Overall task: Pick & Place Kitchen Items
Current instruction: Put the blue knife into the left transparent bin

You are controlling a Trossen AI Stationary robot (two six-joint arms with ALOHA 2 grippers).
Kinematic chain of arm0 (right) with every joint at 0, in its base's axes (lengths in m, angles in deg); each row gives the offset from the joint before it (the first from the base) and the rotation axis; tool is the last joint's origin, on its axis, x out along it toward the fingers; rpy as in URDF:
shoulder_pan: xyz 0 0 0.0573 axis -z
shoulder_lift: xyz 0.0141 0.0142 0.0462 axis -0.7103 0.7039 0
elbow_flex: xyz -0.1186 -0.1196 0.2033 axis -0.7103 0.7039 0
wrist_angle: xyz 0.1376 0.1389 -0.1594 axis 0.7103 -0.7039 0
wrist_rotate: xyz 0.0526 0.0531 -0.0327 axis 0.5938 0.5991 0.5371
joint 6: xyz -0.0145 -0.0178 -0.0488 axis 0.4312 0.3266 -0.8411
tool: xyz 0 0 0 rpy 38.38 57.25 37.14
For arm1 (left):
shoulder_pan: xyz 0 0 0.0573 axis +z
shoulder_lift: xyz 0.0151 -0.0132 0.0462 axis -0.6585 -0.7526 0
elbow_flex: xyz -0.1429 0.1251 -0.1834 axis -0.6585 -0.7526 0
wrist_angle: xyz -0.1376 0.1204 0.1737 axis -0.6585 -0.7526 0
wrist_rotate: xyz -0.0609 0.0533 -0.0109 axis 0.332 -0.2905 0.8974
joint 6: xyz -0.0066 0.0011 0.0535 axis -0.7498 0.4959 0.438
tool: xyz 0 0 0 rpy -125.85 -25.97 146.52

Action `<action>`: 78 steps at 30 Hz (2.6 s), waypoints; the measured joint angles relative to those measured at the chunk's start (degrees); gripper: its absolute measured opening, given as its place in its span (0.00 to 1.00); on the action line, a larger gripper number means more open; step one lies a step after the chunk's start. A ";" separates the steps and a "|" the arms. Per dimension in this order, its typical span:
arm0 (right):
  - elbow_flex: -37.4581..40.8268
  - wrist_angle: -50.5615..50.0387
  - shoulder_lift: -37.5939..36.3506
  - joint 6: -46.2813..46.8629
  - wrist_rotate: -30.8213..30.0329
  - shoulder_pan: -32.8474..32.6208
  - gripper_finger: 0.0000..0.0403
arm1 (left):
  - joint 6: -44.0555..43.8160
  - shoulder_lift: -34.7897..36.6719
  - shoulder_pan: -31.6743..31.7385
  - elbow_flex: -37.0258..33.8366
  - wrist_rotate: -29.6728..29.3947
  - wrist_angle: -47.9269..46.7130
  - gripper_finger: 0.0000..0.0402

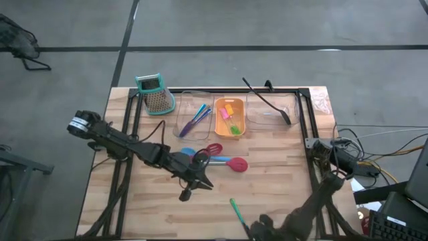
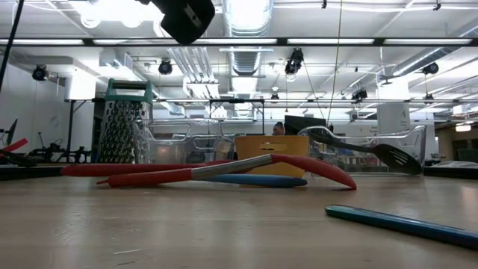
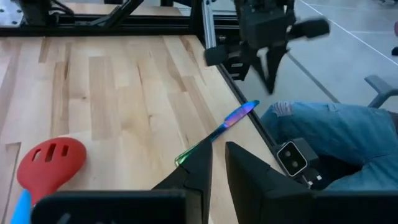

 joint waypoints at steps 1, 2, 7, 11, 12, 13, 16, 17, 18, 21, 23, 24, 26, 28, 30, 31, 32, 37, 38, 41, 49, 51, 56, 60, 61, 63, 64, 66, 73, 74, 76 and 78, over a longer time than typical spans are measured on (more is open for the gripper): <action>-0.39 1.38 -0.02 1.65 0.86 -0.75 0.02 | 0.41 0.00 -0.18 0.00 0.00 0.14 0.13; -0.82 2.46 -0.02 3.99 1.20 -1.59 0.02 | 0.72 0.00 -0.28 -0.01 0.00 0.22 0.13; -0.88 8.49 0.16 22.56 0.91 -5.02 0.02 | 2.29 0.00 -0.92 -0.02 0.00 0.31 0.12; 0.52 13.48 2.88 36.91 0.68 -7.52 0.05 | 3.58 0.00 -1.60 -0.11 0.00 0.61 0.13; 0.71 15.48 3.90 39.78 0.70 -8.01 0.07 | 3.96 0.00 -1.84 -0.11 -0.02 0.59 0.13; 0.75 18.31 5.09 41.92 0.69 -8.44 0.09 | 4.45 -0.01 -2.04 -0.12 0.00 0.59 0.13; 0.68 27.26 8.88 45.97 0.15 -9.32 0.18 | 5.99 0.00 -2.69 -0.34 0.00 0.62 0.13; 0.62 29.71 10.47 46.50 -0.77 -9.49 0.21 | 6.49 0.00 -2.87 -0.43 0.00 0.56 0.13; 0.60 31.84 12.01 46.78 -1.64 -9.49 0.25 | 6.91 0.00 -3.03 -0.46 0.00 0.48 0.12; 0.78 37.33 16.46 47.16 -2.75 -9.36 0.37 | 7.46 0.00 -3.29 -0.46 0.02 0.52 0.12; 0.78 41.90 19.14 47.08 -2.84 -9.22 0.44 | 7.50 0.00 -3.36 -0.46 0.02 0.41 0.12; 0.78 44.24 20.30 46.64 -3.39 -9.22 0.47 | 7.54 0.00 -3.43 -0.46 0.02 0.35 0.13; 1.00 46.70 21.71 46.10 -5.20 -9.58 0.52 | 8.04 0.00 -3.42 -0.46 0.02 0.37 0.13; 1.22 48.02 21.55 44.65 -8.57 -10.35 0.56 | 8.56 0.00 -3.42 -0.46 0.02 0.37 0.13; 1.20 49.09 21.16 44.36 -16.55 -11.38 0.59 | 8.95 0.00 -3.42 -0.46 0.02 0.48 0.13; 1.20 50.13 21.25 44.26 -21.11 -11.88 0.59 | 8.97 0.00 -3.42 -0.46 0.02 0.76 0.13; 1.24 51.66 21.49 43.57 -25.40 -12.37 0.60 | 8.97 0.00 -3.42 -0.46 0.02 0.78 0.13; 0.21 53.28 21.22 44.91 -31.34 -13.48 0.61 | 9.80 0.00 -3.42 -0.46 0.02 1.15 0.12; -0.19 51.67 21.16 46.18 -31.70 -13.42 0.60 | 9.84 -0.01 -3.42 -0.46 0.02 1.56 0.12; -0.92 45.72 21.16 52.33 -33.51 -12.47 0.58 | 9.87 0.00 -3.42 -0.46 0.02 2.55 0.13; -6.72 43.60 21.15 54.35 -32.15 -9.22 0.51 | 10.55 -0.02 -3.42 -0.46 0.02 2.68 0.12; -7.30 43.15 20.88 52.34 -29.76 -9.20 0.51 | 11.25 -0.02 -3.45 -0.46 0.02 2.73 0.12; -7.49 42.72 19.36 42.81 -27.99 -9.00 0.52 | 11.42 -0.02 -3.45 -0.46 0.02 3.01 0.13; -7.49 39.23 16.17 29.80 -22.90 -6.24 0.51 | 11.74 -0.02 -3.45 -0.46 0.02 3.10 0.12; -7.49 38.07 15.31 26.20 -20.41 -5.33 0.51 | 12.13 -0.02 -3.45 -0.46 0.00 3.12 0.12; -7.49 34.45 13.34 20.40 -12.95 -3.42 0.51 | 12.32 -0.02 -3.29 -0.46 0.00 3.10 0.12; -7.50 32.15 12.39 18.49 -8.80 -2.54 0.51 | 12.23 -0.02 -3.19 -0.46 0.00 3.05 0.12; -8.72 24.48 10.90 17.13 0.06 -1.09 0.51 | 11.91 0.16 -3.12 -0.47 -0.02 2.52 0.13; -22.65 -15.83 9.68 13.50 24.48 2.19 0.50 | 6.57 0.31 -3.28 -0.48 1.33 2.16 0.11; -25.31 -20.56 9.98 11.97 24.29 2.26 0.50 | 6.54 0.31 -3.45 -0.48 2.61 2.19 0.11; -30.42 -29.10 10.88 8.59 21.71 2.33 0.50 | 7.03 0.31 -4.35 -0.48 4.00 2.66 0.10; -34.69 -38.24 12.41 6.44 17.68 1.65 0.50 | 8.40 0.31 -5.52 -0.52 3.65 2.57 0.09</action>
